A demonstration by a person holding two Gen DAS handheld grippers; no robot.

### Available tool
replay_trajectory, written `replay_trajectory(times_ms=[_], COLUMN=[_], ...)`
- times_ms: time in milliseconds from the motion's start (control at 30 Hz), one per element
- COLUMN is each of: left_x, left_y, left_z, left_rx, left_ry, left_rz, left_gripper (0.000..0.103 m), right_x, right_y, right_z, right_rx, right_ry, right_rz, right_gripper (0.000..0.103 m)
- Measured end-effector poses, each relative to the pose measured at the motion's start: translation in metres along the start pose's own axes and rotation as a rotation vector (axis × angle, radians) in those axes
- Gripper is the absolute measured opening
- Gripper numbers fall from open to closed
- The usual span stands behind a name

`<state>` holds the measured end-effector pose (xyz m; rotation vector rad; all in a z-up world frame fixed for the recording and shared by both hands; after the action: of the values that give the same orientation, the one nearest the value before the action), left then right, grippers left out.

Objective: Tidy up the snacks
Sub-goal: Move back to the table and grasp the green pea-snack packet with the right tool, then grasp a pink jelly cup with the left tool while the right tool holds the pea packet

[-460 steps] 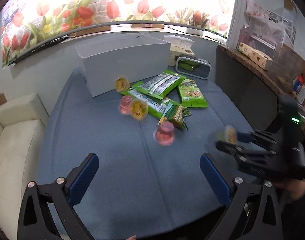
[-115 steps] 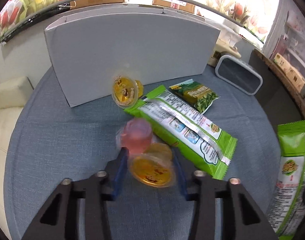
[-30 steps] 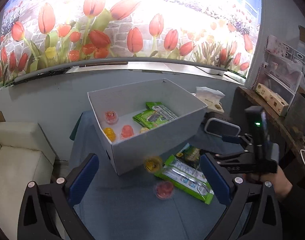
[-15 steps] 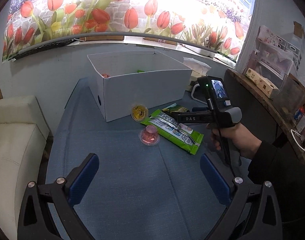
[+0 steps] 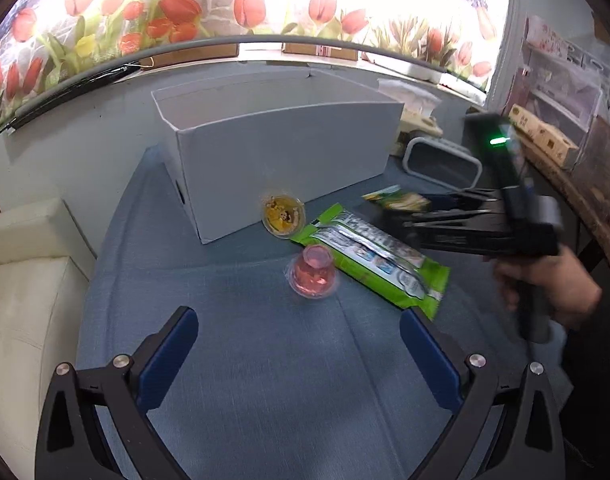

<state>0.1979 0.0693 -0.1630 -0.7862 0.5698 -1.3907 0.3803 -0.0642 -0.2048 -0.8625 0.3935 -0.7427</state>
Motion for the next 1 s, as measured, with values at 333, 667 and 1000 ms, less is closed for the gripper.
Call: replay_trajectory(times_ms=[333,667,1000], left_x=[0.004,0.007,0.008], left_y=[0.069,0.095,0.072], left_z=[0.031,0.032,0.025], left_rx=[-0.070,-0.114,-0.091], left_ry=[0.060,0.089,0.080], left_rz=[0.026,0.047,-0.029], left_gripper=[0.103,0.065,0.047], right_x=[-0.001,-0.028,-0.044], right_y=[-0.099,-0.138,-0.143], right_z=[-0.052,-0.101,-0.109], right_rx=[0.125,0.161,0.161], right_ry=[0.117,0.176,0.163], right_rz=[0.082,0.120,0.143], right_gripper=[0.063,0.063,0.063])
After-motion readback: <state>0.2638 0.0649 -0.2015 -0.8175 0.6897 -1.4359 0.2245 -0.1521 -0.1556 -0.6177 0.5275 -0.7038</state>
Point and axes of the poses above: each gripper's, at about its wrist camera, not at the fingertips, and y roughly the way its jaws point, x to its right, z to its top, the point moved 4 cm from there along y, roughly the way its jaws point, and after that the axes turned 4 degrees about -x, right-handed, at the moved point
